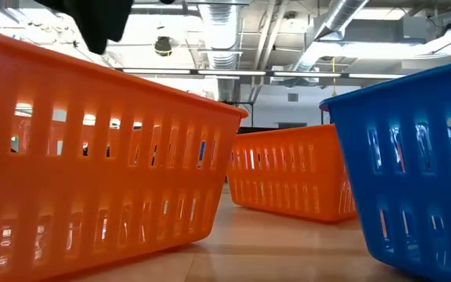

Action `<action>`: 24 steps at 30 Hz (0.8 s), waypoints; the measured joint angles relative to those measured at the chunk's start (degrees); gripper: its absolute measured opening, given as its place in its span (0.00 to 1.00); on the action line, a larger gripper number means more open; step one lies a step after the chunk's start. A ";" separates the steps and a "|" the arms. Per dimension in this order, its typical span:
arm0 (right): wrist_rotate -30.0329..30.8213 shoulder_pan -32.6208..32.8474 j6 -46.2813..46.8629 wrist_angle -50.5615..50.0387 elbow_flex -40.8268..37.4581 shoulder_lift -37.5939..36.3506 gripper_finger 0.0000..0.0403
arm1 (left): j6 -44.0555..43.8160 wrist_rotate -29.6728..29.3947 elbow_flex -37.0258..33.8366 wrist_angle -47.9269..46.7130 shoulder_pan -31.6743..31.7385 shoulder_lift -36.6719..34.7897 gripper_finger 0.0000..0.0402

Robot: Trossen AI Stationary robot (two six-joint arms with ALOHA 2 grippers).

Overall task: Stack baskets on shelf by color
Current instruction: Stack the bottom orange bin on top of the orange bin on the shelf

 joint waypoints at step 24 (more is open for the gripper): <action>0.02 0.00 0.18 0.37 0.00 0.02 0.02 | -2.09 7.13 -0.07 0.85 -2.77 7.23 0.45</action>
